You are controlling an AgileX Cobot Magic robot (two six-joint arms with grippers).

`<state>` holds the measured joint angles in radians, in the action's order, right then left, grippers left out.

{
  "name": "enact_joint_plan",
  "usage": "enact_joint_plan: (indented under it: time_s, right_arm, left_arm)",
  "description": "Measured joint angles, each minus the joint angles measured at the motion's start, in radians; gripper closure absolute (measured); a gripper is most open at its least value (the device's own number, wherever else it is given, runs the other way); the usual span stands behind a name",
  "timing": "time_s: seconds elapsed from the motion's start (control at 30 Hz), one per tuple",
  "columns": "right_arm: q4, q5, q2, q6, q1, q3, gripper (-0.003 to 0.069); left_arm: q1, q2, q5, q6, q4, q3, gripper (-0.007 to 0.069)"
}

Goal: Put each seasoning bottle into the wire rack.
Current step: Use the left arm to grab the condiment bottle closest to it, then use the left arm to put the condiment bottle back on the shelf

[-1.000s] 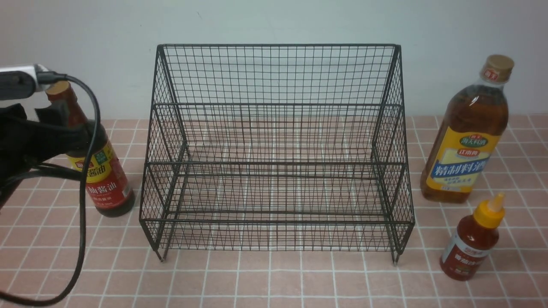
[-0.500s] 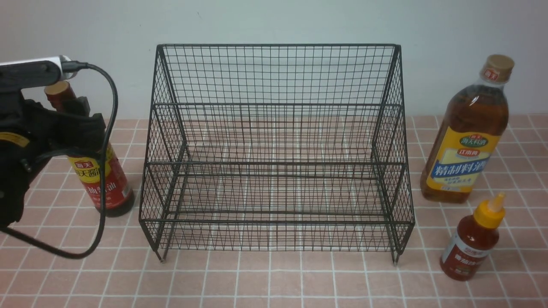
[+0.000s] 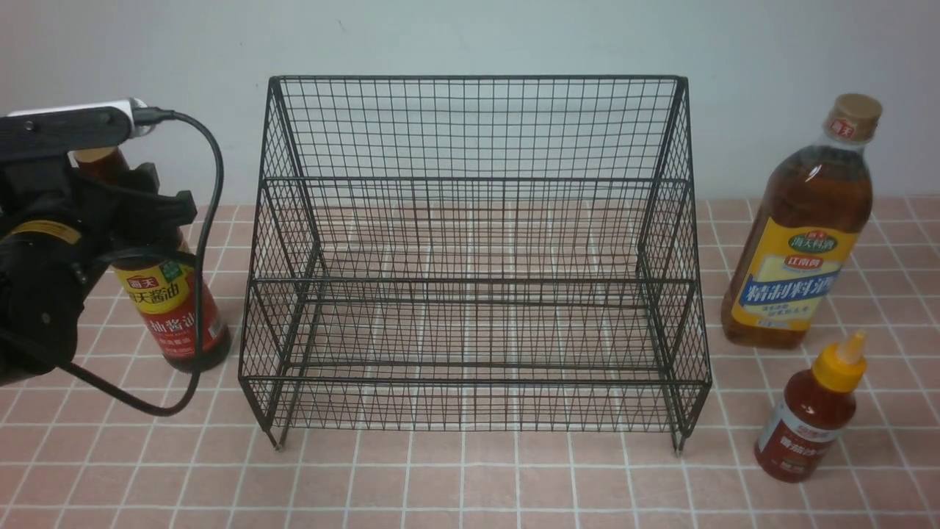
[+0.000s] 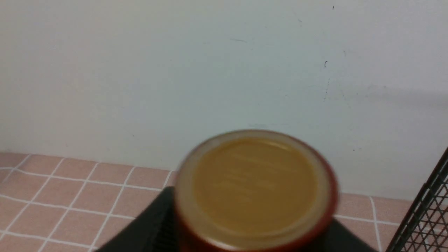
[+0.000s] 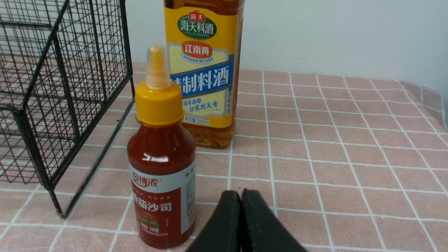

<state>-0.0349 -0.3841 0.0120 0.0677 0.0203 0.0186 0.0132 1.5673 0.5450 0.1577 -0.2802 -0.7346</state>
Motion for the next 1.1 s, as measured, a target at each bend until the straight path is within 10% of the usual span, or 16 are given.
enact_joint_plan:
  time_s: [0.87, 1.1]
  right_arm:
    - [0.0, 0.0, 0.0, 0.0, 0.0, 0.0, 0.0673]
    - [0.0, 0.0, 0.0, 0.0, 0.0, 0.0, 0.0673]
  left_arm:
    - [0.002, -0.568, -0.213, 0.036, 0.097, -0.035, 0.0371]
    - [0.137, -0.622, -0.348, -0.006, 0.111, -0.166, 0.0371]
